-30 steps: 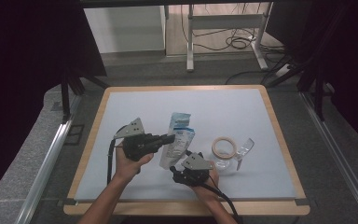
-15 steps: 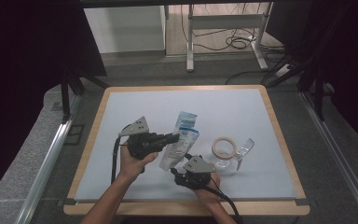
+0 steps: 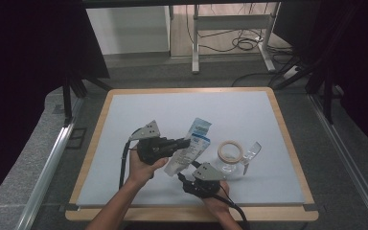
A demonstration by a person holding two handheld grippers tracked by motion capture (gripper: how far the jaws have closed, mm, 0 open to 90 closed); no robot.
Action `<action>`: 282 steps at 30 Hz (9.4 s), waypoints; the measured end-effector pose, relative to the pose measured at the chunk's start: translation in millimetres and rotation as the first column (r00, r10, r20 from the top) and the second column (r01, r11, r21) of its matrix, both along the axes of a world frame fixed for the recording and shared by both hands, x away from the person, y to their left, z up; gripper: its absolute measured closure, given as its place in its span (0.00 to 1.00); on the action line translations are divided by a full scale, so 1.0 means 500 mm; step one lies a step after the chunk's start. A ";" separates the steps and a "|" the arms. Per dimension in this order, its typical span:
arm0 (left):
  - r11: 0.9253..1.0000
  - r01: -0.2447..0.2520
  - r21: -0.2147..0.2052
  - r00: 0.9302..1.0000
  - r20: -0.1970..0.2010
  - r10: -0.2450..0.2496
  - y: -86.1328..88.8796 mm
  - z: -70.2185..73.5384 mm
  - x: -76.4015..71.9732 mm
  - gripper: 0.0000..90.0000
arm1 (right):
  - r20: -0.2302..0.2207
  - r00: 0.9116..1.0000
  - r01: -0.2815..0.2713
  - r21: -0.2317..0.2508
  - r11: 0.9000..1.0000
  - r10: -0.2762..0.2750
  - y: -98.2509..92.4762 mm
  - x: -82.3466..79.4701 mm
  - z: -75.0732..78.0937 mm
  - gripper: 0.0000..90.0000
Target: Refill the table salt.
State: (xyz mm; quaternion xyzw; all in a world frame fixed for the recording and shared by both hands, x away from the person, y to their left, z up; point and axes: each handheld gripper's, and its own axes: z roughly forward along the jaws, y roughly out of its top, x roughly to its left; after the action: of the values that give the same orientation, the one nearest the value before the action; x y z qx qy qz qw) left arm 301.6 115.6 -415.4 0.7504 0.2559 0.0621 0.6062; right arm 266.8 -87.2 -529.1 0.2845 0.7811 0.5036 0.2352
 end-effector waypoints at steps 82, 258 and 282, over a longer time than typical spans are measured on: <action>0.986 0.119 0.121 0.989 -0.103 -0.107 -0.116 0.009 0.077 1.00 | -0.059 0.995 0.087 0.110 0.990 -0.081 -0.040 -0.013 -0.008 0.34; 0.898 0.171 0.405 0.985 -0.101 -0.142 -0.241 0.054 0.139 1.00 | -0.197 0.969 0.205 0.315 0.927 -0.148 -0.038 -0.015 0.059 0.43; 0.900 0.164 0.403 0.986 -0.097 -0.136 -0.245 0.054 0.137 1.00 | -0.184 0.969 0.215 0.309 0.926 -0.164 -0.039 -0.013 0.056 0.44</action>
State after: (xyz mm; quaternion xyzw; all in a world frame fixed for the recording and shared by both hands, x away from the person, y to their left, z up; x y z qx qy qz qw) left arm 370.0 -7.0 -388.2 0.8798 0.1987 0.0424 0.4297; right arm 260.3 -106.6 -501.1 0.4320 0.6715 0.5773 0.1711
